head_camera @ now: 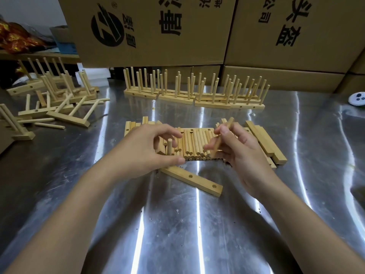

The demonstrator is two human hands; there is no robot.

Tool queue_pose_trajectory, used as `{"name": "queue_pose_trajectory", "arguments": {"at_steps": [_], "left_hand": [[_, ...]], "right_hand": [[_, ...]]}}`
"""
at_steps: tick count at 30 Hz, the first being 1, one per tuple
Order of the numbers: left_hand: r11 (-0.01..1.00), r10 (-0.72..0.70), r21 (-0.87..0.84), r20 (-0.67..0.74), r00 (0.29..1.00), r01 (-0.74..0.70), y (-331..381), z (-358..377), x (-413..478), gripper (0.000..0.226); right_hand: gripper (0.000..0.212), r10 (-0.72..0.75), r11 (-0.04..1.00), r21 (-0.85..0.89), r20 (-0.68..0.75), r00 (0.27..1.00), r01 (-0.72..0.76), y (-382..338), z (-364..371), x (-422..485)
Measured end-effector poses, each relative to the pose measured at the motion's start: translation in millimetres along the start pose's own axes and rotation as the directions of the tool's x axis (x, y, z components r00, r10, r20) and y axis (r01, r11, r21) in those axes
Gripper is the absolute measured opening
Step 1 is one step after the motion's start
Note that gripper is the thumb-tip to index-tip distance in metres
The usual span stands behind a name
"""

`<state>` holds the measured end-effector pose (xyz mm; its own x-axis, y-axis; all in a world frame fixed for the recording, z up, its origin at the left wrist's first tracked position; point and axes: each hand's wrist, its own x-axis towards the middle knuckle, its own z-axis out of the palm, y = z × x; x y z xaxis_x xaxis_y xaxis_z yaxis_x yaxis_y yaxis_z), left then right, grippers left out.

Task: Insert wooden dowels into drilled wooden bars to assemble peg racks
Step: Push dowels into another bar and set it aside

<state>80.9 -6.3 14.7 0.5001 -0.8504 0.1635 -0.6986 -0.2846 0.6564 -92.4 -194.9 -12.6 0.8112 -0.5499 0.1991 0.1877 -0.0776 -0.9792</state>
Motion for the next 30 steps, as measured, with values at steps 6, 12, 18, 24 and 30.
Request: {"name": "queue_pose_trajectory", "arguments": {"at_steps": [6, 12, 18, 24, 30], "left_hand": [[0.925, -0.055, 0.380, 0.165, 0.985, -0.012, -13.5, 2.1, 1.1, 0.039], [0.890, -0.046, 0.455, 0.125, 0.991, -0.016, -15.3, 9.8, 2.4, 0.034], [0.995, 0.005, 0.097, 0.050, 0.999, -0.010, -8.9, 1.6, 2.3, 0.020], [0.845, -0.112, -0.529, -0.042, 0.993, 0.073, 3.5, 9.8, 6.1, 0.020], [0.589, -0.312, -0.796, -0.066, 0.948, 0.138, 10.8, 35.6, 11.5, 0.030]], "right_hand": [[0.025, -0.047, 0.895, -0.438, 0.108, 0.993, 0.090, 8.2, -3.7, -2.8], [0.030, -0.062, 0.761, -0.631, 0.160, 0.985, 0.151, 12.1, 0.4, -6.3], [0.014, -0.149, 0.722, -0.658, 0.155, 0.977, 0.215, 19.7, -4.2, -5.8], [0.015, -0.268, 0.676, -0.662, 0.188, 0.945, 0.323, 20.7, -1.5, -5.6], [0.018, -0.298, 0.717, -0.583, 0.238, 0.924, 0.381, 15.1, 7.5, -9.7]]}}
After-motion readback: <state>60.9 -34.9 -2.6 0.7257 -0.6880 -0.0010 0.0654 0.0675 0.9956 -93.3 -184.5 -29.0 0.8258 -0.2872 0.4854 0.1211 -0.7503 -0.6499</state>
